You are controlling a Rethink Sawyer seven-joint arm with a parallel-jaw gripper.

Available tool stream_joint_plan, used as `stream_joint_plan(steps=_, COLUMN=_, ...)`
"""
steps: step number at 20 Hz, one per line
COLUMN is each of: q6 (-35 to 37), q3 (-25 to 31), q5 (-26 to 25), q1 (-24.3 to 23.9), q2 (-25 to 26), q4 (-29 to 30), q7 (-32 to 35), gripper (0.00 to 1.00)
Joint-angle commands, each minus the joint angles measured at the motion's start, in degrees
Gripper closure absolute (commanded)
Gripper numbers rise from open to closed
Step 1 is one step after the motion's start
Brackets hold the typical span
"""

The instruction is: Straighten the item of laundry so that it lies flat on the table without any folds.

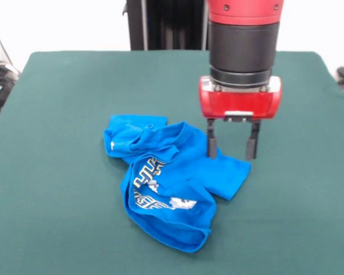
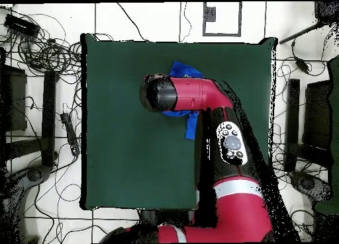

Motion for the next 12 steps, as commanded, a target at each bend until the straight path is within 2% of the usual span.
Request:
stream_joint_plan(steps=1, q6=-0.51, q3=-0.37, q5=2.97, q1=2.79, q2=4.81, q4=6.23, q7=12.93, gripper=0.00)
stream_joint_plan(steps=12, q6=-4.38, q3=-2.54, q5=4.57, q1=5.19, q2=9.10, q4=3.55, q7=13.82, gripper=0.00)
